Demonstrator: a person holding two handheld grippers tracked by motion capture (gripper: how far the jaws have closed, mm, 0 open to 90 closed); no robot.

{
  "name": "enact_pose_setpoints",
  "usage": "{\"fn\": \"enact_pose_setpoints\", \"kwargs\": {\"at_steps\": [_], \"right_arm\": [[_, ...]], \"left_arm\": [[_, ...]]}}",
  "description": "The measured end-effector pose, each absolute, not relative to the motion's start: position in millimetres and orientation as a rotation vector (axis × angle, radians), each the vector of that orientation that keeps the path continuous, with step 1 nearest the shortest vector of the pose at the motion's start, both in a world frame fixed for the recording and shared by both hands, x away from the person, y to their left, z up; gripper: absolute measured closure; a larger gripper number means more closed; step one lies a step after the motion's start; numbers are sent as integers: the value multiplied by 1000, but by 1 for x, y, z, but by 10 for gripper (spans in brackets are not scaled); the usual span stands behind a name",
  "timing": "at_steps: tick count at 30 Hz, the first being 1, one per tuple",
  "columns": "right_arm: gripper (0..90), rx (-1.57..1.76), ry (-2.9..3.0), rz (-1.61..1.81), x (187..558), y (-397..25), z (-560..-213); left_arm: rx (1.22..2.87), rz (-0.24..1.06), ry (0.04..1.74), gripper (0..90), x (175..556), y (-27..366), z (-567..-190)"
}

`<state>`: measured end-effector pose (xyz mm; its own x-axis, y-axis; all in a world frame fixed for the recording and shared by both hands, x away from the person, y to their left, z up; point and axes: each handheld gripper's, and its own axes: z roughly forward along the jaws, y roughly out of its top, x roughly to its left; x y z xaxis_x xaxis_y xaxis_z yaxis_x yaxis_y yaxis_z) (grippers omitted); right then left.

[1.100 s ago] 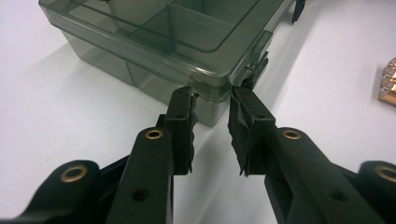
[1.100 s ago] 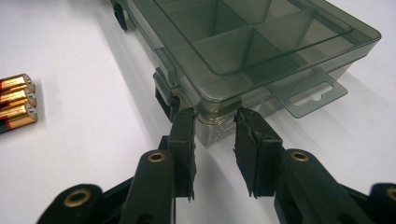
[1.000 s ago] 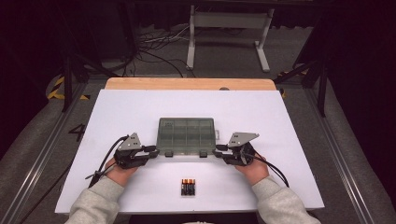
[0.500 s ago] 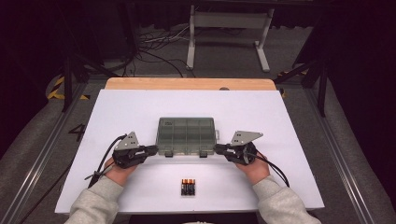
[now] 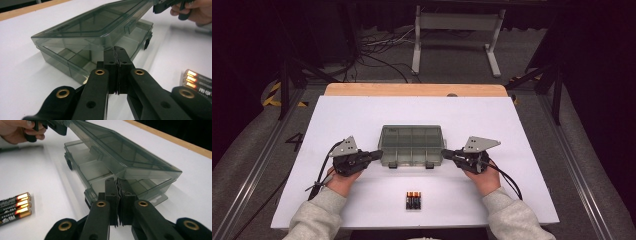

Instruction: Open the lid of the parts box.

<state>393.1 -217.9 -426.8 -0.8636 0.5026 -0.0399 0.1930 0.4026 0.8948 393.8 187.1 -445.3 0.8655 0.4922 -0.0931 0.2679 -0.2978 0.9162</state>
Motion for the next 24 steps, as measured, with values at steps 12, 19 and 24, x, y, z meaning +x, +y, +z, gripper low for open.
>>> {"fn": "enact_pose_setpoints", "kwargs": {"at_steps": [12,19,24], "right_arm": [[883,635,2302,1477,393,-219,-426],[693,682,2297,1427,393,-219,-429],[423,744,2278,1358,398,-217,-431]], "left_arm": [[1828,243,564,883,394,188,-444],[1828,229,568,873,393,187,-445],[1832,232,561,871,394,187,-445]]}}
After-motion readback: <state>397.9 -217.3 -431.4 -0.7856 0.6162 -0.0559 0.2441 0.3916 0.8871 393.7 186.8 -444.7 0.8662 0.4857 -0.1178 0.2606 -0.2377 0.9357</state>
